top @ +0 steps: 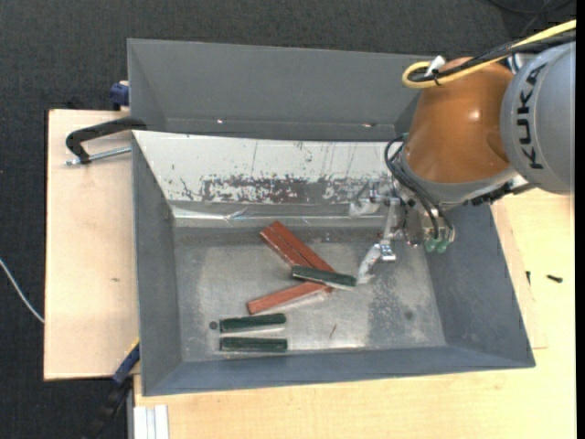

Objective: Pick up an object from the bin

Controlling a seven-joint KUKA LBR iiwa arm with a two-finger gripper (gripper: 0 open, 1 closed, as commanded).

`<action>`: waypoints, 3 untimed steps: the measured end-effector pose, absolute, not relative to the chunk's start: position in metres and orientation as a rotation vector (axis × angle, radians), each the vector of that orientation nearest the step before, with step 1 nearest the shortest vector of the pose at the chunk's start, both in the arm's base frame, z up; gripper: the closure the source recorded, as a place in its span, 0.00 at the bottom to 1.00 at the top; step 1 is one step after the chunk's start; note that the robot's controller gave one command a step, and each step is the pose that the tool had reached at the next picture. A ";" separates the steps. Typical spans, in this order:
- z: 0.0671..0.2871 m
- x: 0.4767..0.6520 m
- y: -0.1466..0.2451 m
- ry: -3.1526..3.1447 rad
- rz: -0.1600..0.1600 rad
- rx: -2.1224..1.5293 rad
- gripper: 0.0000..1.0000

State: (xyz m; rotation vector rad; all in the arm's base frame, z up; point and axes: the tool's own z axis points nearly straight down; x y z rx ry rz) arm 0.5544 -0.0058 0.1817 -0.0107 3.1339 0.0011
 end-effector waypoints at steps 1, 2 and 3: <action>0.113 0.557 0.003 3.137 0.002 -0.007 0.00; 0.077 0.539 0.013 3.140 0.005 0.165 1.00; 0.077 0.539 0.013 3.140 0.005 0.165 1.00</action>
Offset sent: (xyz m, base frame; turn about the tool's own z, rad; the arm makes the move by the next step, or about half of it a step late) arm -0.0173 0.0171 -0.1117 0.1134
